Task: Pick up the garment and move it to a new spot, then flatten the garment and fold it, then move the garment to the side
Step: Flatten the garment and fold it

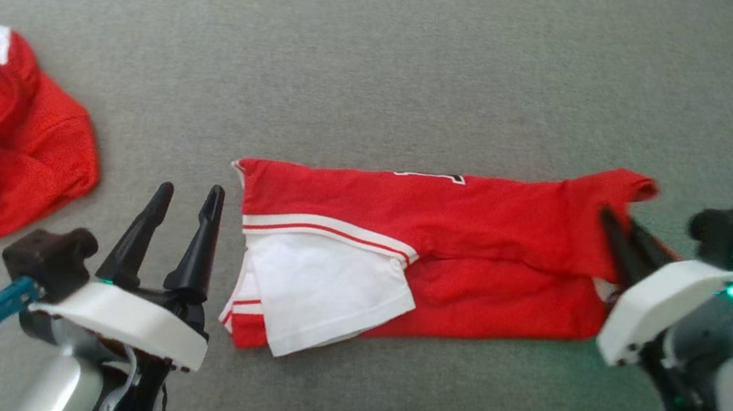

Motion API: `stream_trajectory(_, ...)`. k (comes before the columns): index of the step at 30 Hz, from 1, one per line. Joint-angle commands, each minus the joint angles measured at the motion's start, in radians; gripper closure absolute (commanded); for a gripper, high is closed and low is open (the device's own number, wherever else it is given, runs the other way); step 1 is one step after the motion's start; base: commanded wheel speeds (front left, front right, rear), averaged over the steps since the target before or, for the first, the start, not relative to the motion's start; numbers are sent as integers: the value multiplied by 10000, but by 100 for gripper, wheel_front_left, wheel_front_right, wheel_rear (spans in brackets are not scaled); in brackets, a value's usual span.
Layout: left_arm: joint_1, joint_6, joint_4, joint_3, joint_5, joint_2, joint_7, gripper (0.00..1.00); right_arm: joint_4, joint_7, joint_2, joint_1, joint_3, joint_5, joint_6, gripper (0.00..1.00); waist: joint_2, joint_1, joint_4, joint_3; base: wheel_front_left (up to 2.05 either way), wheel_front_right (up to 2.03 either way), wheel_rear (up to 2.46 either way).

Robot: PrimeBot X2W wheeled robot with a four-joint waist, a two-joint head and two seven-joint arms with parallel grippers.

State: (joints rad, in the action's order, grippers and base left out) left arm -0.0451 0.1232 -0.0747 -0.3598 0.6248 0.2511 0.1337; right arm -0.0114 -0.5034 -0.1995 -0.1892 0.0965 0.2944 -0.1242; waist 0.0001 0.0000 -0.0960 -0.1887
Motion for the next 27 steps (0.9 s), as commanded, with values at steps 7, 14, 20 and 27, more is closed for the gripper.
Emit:
stream_trajectory(7, -205, -9, -226, 254, 18, 188, 106, 0, -676, 88, 185, -55, 1818, 614, -65, 100, -1, 0, 552, 316, 0, 0, 0)
stream_trajectory(14, -146, -31, -244, 162, 55, 200, 78, 0, -69, 473, 947, -520, 3114, 1173, -65, 100, -1, 0, 926, 357, 0, 0, 0)
stream_trajectory(20, -258, -50, -278, 56, 29, 176, 61, 0, 920, 1053, 1390, -1216, 3919, 1627, -65, 100, -1, 0, 1268, 169, 0, 0, 0)
stream_trajectory(27, -436, -119, -173, -84, 17, 104, 85, 0, 2086, 1860, 1487, -2170, 4645, 2314, -65, 100, -1, 0, 1761, -56, 0, 0, 0)
